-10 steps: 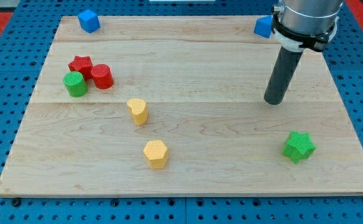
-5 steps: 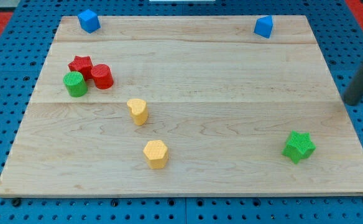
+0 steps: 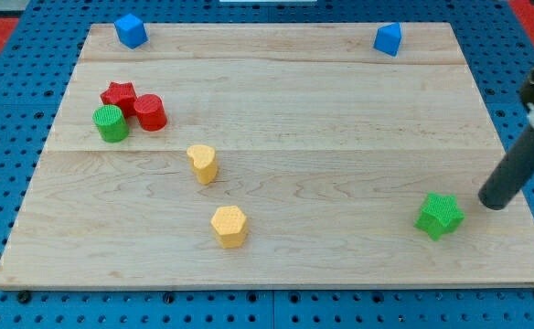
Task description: Push the green star left a bit
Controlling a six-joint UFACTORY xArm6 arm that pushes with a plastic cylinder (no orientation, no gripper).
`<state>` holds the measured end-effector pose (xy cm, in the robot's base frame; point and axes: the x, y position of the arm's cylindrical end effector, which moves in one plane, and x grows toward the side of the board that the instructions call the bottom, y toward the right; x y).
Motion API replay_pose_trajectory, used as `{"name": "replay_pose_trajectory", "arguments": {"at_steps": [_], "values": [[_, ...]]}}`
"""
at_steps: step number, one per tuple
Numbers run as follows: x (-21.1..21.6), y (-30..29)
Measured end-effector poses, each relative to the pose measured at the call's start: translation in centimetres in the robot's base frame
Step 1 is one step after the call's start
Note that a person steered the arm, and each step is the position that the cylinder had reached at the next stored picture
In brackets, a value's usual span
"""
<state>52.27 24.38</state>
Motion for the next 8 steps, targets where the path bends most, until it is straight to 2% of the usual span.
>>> {"name": "replay_pose_trajectory", "arguments": {"at_steps": [4,5,6,7,8], "values": [[-1.0,-2.0],[1.1,3.4],[3.0,-0.7],[-1.4,-9.8],[-3.8,-13.9]]}}
